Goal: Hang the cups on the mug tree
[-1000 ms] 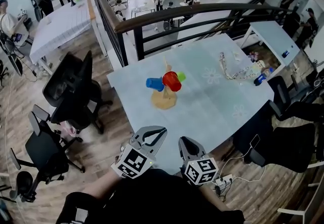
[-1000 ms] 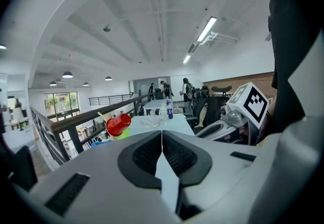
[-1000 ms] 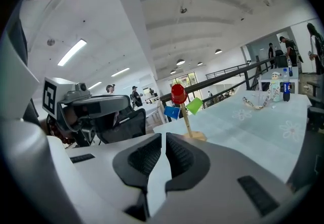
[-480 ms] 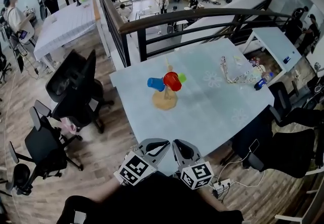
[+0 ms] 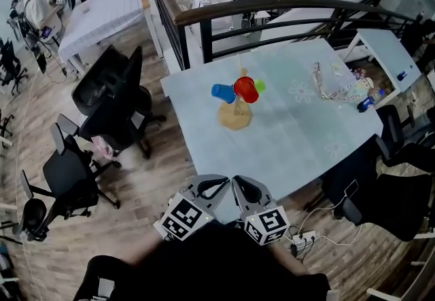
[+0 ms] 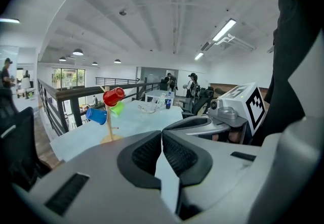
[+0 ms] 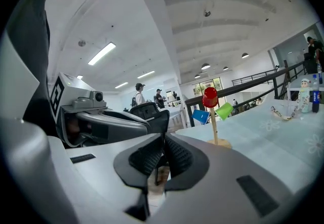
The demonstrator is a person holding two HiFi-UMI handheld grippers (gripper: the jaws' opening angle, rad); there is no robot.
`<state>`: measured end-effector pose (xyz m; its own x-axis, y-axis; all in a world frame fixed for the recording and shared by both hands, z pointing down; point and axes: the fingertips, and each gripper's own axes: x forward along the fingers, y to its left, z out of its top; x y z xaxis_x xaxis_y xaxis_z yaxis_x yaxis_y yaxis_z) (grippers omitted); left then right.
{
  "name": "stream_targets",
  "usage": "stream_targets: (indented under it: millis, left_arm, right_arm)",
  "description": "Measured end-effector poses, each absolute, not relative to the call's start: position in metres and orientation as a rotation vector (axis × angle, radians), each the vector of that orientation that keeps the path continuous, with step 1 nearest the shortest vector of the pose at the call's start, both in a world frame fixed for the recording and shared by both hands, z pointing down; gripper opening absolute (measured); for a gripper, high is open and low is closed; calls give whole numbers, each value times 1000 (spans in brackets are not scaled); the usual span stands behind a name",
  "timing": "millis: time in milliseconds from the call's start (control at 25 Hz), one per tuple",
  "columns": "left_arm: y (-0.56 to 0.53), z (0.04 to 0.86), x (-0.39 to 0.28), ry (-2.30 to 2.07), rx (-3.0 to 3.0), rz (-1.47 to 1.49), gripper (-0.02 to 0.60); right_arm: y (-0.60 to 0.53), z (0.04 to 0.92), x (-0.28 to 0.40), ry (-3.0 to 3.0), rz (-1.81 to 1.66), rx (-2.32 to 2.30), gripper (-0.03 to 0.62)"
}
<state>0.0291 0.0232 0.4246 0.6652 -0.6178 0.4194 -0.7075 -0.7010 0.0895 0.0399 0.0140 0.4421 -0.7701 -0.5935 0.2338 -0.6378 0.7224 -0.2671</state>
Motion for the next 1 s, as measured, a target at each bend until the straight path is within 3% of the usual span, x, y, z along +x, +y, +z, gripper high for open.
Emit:
stream_targets:
  millis: [240, 640, 1000]
  left_arm:
    - [28, 441, 25, -1141, 2569, 575, 25]
    - [22, 446, -66, -1594, 2293, 462, 25]
    - [33, 446, -67, -1626, 2265, 425, 23]
  right_arm:
    - [23, 460, 40, -2805, 570, 940, 42]
    - [42, 495, 45, -2786, 611, 844, 41]
    - [48, 482, 34, -2825, 583, 810, 41]
